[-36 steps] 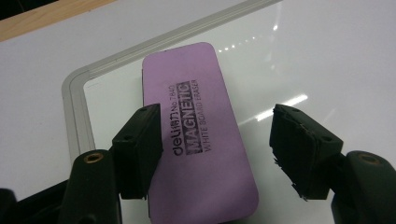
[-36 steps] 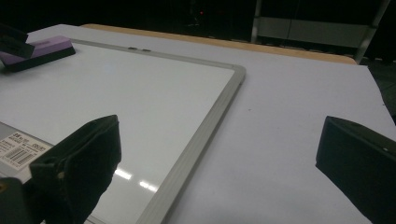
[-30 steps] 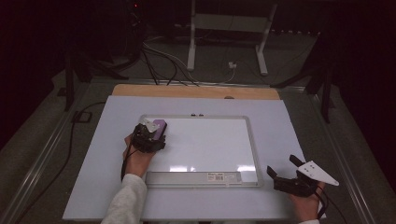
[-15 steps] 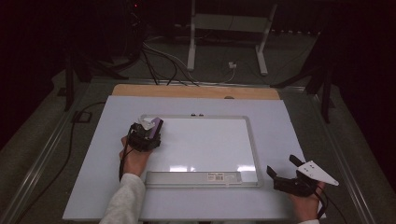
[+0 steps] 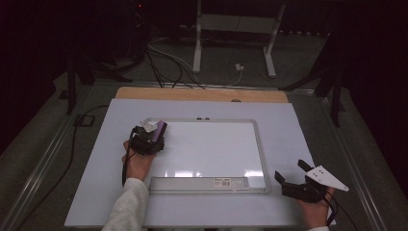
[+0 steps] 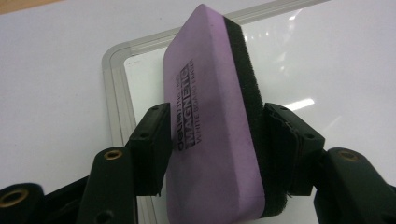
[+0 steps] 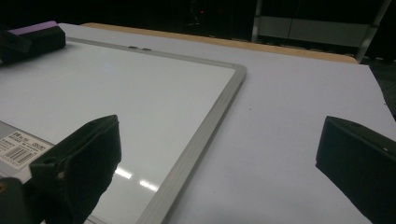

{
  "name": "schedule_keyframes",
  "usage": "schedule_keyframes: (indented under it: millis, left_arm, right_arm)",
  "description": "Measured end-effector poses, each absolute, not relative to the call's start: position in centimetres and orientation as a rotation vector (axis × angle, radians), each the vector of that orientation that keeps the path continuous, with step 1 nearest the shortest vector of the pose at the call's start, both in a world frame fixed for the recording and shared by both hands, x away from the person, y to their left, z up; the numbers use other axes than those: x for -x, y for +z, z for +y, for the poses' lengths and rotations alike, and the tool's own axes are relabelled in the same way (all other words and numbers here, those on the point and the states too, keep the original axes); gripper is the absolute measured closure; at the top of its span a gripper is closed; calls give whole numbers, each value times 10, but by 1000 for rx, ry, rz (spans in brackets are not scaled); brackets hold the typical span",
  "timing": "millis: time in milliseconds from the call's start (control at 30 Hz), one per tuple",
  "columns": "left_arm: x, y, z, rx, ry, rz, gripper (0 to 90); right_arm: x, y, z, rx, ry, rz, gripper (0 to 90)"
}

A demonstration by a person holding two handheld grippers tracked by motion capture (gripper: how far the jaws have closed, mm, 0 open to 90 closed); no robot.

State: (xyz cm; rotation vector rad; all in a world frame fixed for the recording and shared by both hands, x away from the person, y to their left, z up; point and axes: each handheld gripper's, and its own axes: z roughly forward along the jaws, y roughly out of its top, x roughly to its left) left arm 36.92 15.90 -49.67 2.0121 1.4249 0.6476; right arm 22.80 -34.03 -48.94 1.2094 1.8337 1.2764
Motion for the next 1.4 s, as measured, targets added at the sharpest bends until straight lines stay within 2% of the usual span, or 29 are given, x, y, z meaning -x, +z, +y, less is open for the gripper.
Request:
schedule_keyframes:
  millis: [400,700,800,1100,1300,1400]
  left_arm:
    - [-372,-497,170,-1945,558,1479,436]
    - [-373,-495,181,-1837,581,1574,619]
    - [-373,-495,179,-1829,621,1591,632]
    - [-383,-497,168,-1750,710,1705,638]
    - [-387,-497,168,-1729,705,1725,635]
    - [-386,-496,172,-1701,685,1717,572]
  right_arm:
    - [-228,-489,-340,-1210,1275,1835,3]
    - [-228,-489,-340,-1210,1276,1836,3]
    - [-228,-489,-340,-1210,1277,1835,3]
    - [-228,-489,-341,-1205,1276,1832,3]
    - [-228,-489,-342,-1208,1278,1830,3]
    - [-227,-488,-341,-1207,1280,1828,3]
